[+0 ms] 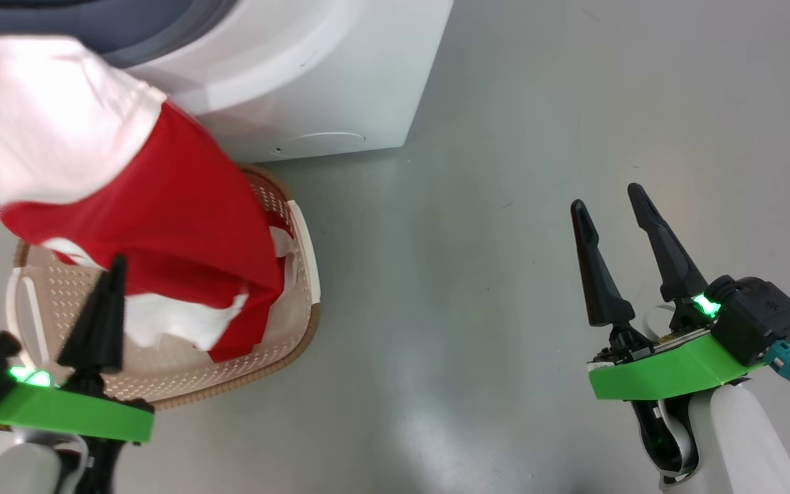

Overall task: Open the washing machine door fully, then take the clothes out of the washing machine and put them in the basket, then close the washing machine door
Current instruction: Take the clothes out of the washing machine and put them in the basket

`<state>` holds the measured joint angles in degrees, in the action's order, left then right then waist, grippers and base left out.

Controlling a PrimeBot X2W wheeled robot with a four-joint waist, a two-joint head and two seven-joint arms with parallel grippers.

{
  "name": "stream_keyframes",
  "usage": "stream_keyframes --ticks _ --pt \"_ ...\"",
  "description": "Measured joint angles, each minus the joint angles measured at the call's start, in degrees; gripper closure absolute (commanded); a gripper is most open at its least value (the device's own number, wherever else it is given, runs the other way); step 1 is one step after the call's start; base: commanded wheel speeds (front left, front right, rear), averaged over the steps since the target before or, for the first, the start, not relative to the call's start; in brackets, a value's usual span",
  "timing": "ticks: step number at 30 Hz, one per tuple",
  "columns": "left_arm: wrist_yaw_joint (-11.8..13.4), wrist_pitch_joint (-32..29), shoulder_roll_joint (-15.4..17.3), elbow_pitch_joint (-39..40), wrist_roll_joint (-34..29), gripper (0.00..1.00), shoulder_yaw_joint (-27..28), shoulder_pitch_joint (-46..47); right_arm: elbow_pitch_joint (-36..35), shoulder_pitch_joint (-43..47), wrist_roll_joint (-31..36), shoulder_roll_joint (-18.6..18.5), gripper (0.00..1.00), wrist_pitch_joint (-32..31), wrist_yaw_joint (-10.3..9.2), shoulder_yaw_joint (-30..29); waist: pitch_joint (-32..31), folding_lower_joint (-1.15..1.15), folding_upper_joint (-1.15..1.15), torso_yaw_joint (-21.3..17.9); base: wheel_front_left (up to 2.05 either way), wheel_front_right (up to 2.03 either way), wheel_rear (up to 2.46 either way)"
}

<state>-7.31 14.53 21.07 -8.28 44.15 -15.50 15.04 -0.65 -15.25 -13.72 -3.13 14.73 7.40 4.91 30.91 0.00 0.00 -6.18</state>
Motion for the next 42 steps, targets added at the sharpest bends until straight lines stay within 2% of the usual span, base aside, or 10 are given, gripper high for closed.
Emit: stream_keyframes --ticks 14,33,42 --pt "0.0 0.0 0.0 -16.2 2.9 1.00 -8.6 7.1 -0.2 -0.4 -0.6 0.0 0.00 0.0 0.00 0.4 2.0 0.00 0.00 -1.7 0.00 0.00 0.00" --pt "0.0 0.0 0.7 -43.4 10.8 1.00 -27.4 24.7 -0.5 -2.0 -1.0 0.0 0.00 0.0 0.00 2.3 6.4 0.00 0.00 -3.7 0.00 0.00 0.00" --pt "0.0 -0.2 1.8 -50.8 15.1 1.00 -33.9 31.1 -1.2 -2.7 -1.2 0.0 0.00 0.0 0.00 3.4 8.7 0.00 0.00 -5.2 0.00 0.00 0.00"
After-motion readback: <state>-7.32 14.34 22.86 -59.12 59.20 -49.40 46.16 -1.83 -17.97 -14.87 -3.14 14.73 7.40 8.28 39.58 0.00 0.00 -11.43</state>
